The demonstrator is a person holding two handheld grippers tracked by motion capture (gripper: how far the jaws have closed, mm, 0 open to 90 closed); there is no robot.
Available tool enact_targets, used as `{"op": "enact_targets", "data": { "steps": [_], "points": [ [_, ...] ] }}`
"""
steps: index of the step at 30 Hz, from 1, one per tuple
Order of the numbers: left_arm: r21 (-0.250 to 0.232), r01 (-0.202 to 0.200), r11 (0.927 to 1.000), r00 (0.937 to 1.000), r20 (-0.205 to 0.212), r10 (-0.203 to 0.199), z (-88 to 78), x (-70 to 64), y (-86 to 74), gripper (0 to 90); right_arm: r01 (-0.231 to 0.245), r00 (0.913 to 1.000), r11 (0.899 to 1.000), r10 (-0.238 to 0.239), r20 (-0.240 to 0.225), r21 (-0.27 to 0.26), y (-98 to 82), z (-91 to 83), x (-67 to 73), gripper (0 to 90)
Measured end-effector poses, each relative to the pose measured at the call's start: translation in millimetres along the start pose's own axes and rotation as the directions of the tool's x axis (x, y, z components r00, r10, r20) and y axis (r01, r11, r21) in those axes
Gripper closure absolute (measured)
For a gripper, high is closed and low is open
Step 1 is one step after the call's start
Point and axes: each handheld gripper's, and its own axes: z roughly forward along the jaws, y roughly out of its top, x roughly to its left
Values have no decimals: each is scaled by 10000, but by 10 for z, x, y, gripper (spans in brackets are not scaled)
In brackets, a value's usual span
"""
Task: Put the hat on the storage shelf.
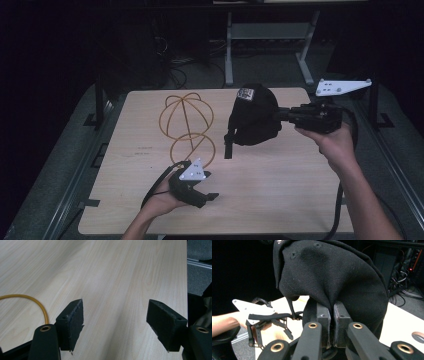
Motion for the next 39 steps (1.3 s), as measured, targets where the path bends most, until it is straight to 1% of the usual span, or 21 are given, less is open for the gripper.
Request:
{"op": "enact_targets", "data": {
  "steps": [3, 4, 5, 9, 12, 13, 15, 16, 17, 21, 22, 23, 24, 25, 26, 27, 29, 31, 32, 33, 39],
  "points": [
    [10, -44, 10000, 10000, 56, 44, 9, -3, 2, 297, 121, 9996, 9999, -121, -248, -3, 114, 75, 18, 853],
    [47, -122, 9999, 9999, 32, 122, 13, 0, -1, 297, 182, 9993, 9998, -182, -314, 6, 148, 101, 19, 854],
    [50, -22, 10000, 10000, 88, 22, 21, -7, -6, 297, 227, 9992, 9997, -226, -333, 30, 182, 127, 26, 854],
    [19, -63, 10000, 9999, 83, 63, 17, 0, -1, 297, 412, 9976, 9991, -407, -568, 88, 301, 240, 74, 853],
    [-5, -23, 10000, 9999, 103, 23, 11, 11, -7, 297, 574, 9953, 9982, -559, -786, 165, 378, 335, 101, 853],
    [16, -58, 10000, 10000, 62, 58, 10, 16, -9, 298, 588, 9948, 9981, -569, -842, 200, 400, 369, 107, 853],
    [21, 77, 10000, 9998, 164, -78, 12, 12, -17, 297, 635, 9937, 9976, -606, -948, 277, 444, 434, 121, 853],
    [21, 77, 10000, 9998, 164, -78, 12, 12, -17, 297, 635, 9937, 9976, -606, -948, 277, 444, 434, 121, 853],
    [-21, 67, 10000, 9998, 168, -67, 10, 14, -9, 297, 664, 9921, 9975, -633, -1082, 253, 482, 494, 141, 853],
    [-59, 45, 10000, 9997, 224, -43, 13, 8, 2, 297, 747, 9884, 9969, -709, -1343, 231, 577, 618, 166, 853],
    [-41, 61, 10000, 9997, 216, -60, 17, 5, 0, 297, 747, 9884, 9969, -709, -1343, 231, 577, 618, 166, 853],
    [43, -53, 10000, 9997, 232, 52, 30, 3, -8, 297, 772, 9866, 9966, -722, -1462, 290, 630, 695, 163, 853],
    [43, -53, 10000, 9997, 232, 52, 30, 3, -8, 297, 772, 9866, 9966, -722, -1462, 290, 630, 695, 163, 853],
    [46, 77, 10000, 9996, 260, -78, 43, -9, -13, 297, 750, 9865, 9966, -691, -1483, 347, 652, 733, 160, 853],
    [38, 19, 10000, 9996, 291, -20, 54, -8, -12, 297, 772, 9861, 9960, -697, -1507, 445, 689, 812, 155, 853],
    [36, 18, 10000, 9995, 313, -20, 58, -8, -7, 297, 762, 9861, 9956, -673, -1521, 537, 707, 848, 153, 852],
    [-60, 44, 10000, 9994, 346, -42, 71, -10, 3, 297, 739, 9857, 9957, -643, -1557, 567, 746, 914, 146, 852],
    [21, 113, 9999, 9994, 321, -113, 70, -20, 8, 297, 707, 9854, 9955, -600, -1593, 626, 769, 946, 144, 852],
    [39, -148, 9999, 9994, 307, 147, 74, -19, 20, 297, 751, 9843, 9949, -630, -1650, 678, 820, 1015, 143, 852],
    [48, -194, 9998, 9993, 311, 193, 73, -20, 22, 297, 753, 9837, 9948, -627, -1684, 693, 847, 1049, 148, 852],
    [64, -117, 9999, 9996, 245, 116, 66, -3, 20, 297, 942, 9806, 9928, -795, -1793, 745, 988, 1272, 156, 852]
  ]
}}
